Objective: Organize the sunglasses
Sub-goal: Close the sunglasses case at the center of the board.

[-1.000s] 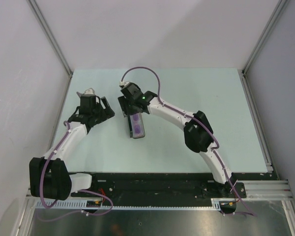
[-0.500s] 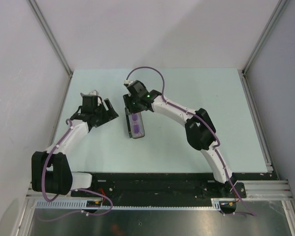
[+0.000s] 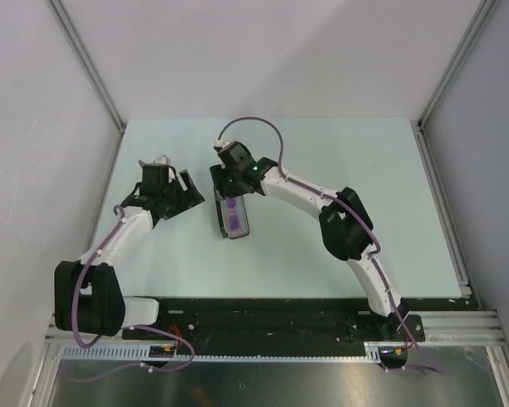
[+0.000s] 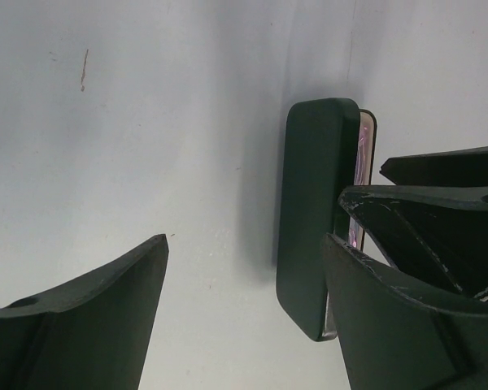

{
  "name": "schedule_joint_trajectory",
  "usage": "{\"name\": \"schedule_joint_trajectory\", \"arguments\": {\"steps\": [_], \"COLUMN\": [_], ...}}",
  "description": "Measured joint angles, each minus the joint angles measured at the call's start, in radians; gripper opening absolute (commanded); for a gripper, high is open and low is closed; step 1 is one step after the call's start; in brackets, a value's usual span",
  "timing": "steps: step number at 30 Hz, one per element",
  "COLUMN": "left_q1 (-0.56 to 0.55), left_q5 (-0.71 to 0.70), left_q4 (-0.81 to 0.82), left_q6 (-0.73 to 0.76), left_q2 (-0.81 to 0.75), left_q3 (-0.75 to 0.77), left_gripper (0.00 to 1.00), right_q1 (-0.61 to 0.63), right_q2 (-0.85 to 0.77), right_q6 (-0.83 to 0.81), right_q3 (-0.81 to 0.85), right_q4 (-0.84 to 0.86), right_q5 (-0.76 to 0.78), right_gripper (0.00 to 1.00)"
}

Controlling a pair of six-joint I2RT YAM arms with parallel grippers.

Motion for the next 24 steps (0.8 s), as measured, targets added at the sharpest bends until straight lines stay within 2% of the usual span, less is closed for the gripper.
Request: {"name": "schedule_joint_trajectory", "arguments": {"steps": [4, 12, 19, 24], "left_q1": [0.0, 0.0, 0.0, 0.0], "left_q5": [0.0, 0.0, 0.0, 0.0], "left_q4": [0.0, 0.0, 0.0, 0.0], "left_q6": [0.0, 0.0, 0.0, 0.0], "left_q2": [0.0, 0.0, 0.0, 0.0], "left_q3": [0.0, 0.0, 0.0, 0.0], "left_gripper": [0.82, 0.82, 0.82, 0.82], "right_q1": [0.002, 0.002, 0.005, 0.007], "right_q2": [-0.003, -0.019, -0.04, -0.061], "right_q6": [0.01, 0.034, 0.044, 0.043], "right_q3": [0.0, -0.009, -0.013, -0.013], "right_q4": [-0.003, -0.024, -0.037, -0.037], "right_q5": [0.009, 0.058, 0.087, 0.088], "right_gripper": [0.5, 0.5, 0.6, 0.62]}}
